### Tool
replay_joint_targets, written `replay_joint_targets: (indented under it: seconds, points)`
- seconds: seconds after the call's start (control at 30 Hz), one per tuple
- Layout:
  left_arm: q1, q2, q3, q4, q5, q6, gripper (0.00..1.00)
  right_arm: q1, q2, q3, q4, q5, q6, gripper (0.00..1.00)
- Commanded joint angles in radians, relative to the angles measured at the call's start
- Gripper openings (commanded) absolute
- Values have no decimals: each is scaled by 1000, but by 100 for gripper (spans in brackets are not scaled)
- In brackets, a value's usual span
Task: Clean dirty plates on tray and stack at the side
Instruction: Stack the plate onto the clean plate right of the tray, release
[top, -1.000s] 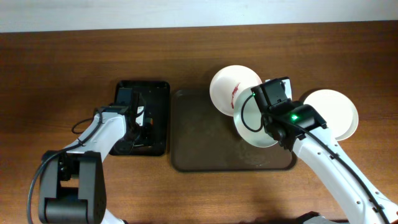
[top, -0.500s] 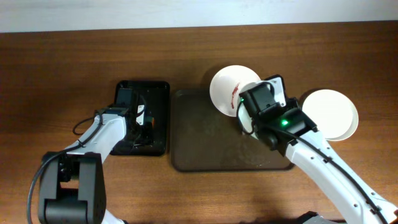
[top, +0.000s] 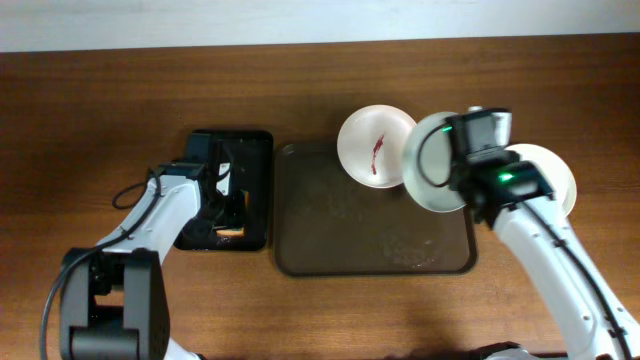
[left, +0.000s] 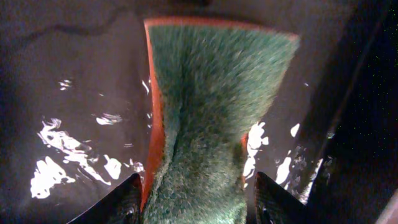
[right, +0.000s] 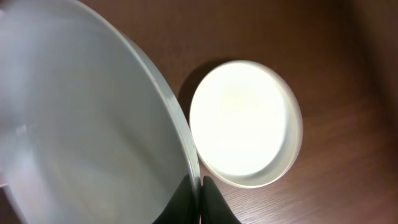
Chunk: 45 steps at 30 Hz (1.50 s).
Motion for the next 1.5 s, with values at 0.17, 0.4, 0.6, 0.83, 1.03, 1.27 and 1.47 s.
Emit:
replay_joint_targets:
  seconds: [0.17, 0.4, 0.6, 0.83, 1.03, 1.27, 1.47]
  points:
    - [3, -52, 25, 35, 3, 2, 80, -487, 11, 28, 32, -598, 92, 9]
    - [3, -51, 25, 67, 4, 3, 82, -710, 116, 28, 72, -716, 92, 9]
    - [3, -51, 25, 67, 3, 2, 82, -734, 220, 28, 65, -834, 56, 16]
    - [3, -51, 25, 59, 4, 2, 82, -692, 293, 28, 78, -757, 13, 31]
    - [3, -51, 25, 49, 4, 2, 82, -694, 369, 28, 117, -744, 12, 33]
    - [2, -51, 25, 49, 4, 2, 82, -694, 431, 28, 122, -732, 12, 18]
    - [3, -51, 25, 49, 0, 2, 81, -694, 431, 28, 121, -733, 12, 4]
